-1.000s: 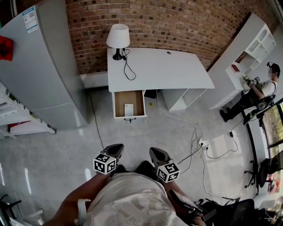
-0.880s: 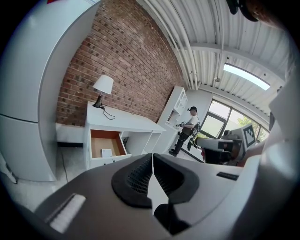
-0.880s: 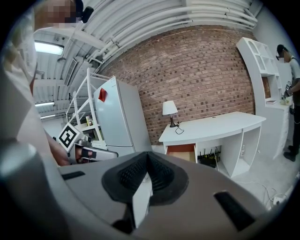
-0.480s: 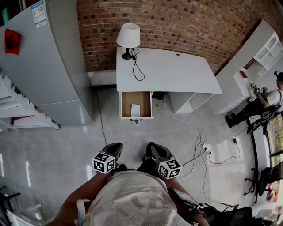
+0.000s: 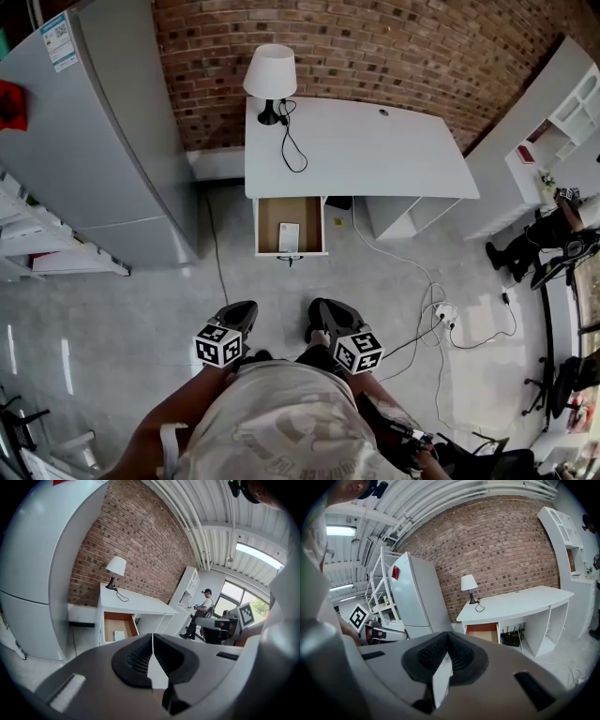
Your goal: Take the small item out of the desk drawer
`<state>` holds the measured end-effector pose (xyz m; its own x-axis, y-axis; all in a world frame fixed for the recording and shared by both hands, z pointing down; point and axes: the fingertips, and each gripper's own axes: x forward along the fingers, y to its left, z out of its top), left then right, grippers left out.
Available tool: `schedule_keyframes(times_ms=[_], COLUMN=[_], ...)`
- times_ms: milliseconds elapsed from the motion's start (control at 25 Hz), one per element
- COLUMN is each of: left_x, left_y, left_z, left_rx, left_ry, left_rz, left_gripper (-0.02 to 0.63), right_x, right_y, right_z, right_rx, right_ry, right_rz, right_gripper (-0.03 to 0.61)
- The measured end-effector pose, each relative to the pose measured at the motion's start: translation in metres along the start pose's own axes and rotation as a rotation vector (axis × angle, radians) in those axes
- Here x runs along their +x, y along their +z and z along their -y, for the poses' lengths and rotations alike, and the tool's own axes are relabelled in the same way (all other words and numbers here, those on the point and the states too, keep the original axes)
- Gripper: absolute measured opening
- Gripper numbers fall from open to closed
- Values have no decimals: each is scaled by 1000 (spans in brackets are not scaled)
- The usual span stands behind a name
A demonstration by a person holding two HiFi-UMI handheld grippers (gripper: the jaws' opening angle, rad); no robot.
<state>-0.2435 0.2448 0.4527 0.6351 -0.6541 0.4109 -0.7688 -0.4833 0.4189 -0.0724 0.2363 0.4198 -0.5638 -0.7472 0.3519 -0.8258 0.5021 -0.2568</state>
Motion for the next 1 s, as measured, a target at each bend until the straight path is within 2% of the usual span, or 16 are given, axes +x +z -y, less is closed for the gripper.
schedule_keyframes(times_ms=[320, 760, 1000], left_x=[50, 102, 138], left_y=[21, 65, 92], left_z=[0, -21, -28], left_rx=[20, -13, -25], left_ry=[7, 119, 163], left_rz=[-18, 5, 9], left_gripper=[12, 12, 12], right_x=[23, 90, 111], right_y=[9, 56, 79], right_z=[53, 108, 151], right_rx=[40, 10, 15], right_ry=[8, 133, 157], right_rz=[-17, -30, -32], right_gripper=[6, 6, 6])
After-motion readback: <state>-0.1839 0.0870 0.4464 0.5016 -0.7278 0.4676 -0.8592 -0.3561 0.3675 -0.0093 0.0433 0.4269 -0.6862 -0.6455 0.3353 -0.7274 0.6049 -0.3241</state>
